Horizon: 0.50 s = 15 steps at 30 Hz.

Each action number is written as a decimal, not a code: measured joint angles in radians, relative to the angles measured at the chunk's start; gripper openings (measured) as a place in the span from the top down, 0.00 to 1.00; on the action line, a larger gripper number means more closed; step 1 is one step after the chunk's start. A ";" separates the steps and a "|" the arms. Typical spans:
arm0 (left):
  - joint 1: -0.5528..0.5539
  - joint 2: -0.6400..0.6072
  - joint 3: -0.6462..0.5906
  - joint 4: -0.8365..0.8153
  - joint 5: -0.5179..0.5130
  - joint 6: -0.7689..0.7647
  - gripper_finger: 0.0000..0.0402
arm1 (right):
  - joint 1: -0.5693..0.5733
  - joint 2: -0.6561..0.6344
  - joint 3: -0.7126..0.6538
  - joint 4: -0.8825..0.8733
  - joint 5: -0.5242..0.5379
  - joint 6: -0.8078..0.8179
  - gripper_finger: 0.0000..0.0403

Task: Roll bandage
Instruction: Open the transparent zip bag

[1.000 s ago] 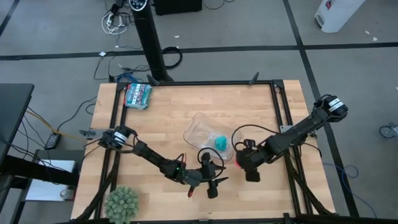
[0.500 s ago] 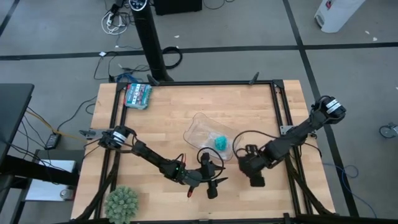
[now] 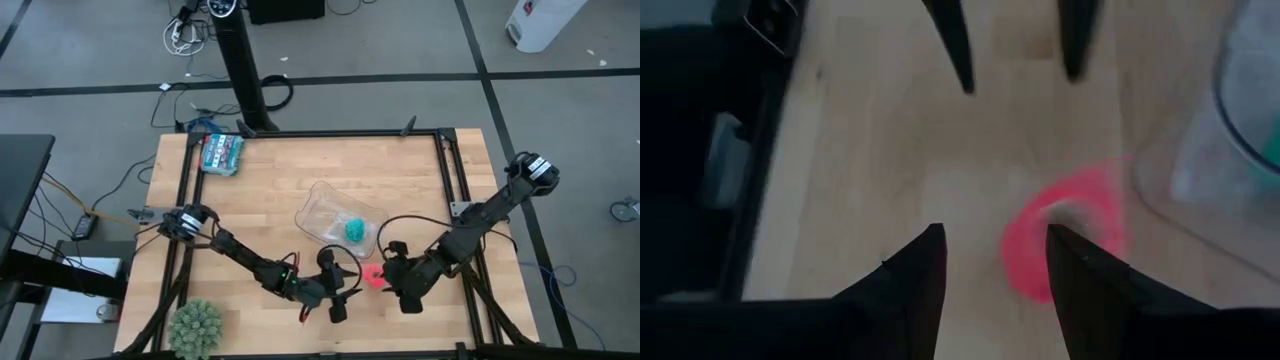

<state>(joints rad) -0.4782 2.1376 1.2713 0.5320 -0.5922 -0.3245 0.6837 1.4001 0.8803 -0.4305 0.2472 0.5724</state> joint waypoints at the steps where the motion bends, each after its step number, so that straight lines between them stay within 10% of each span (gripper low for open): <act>1: 0.000 -0.001 0.001 0.005 0.001 0.001 0.48 | -0.001 0.005 -0.001 0.013 -0.001 -0.009 0.60; 15: -0.002 -0.032 0.000 -0.039 -0.022 0.054 0.48 | -0.045 -0.013 0.000 0.041 0.178 -0.131 0.60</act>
<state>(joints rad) -0.4804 2.1055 1.2713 0.4933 -0.6137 -0.2706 0.6391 1.3872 0.8799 -0.3897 0.4252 0.4418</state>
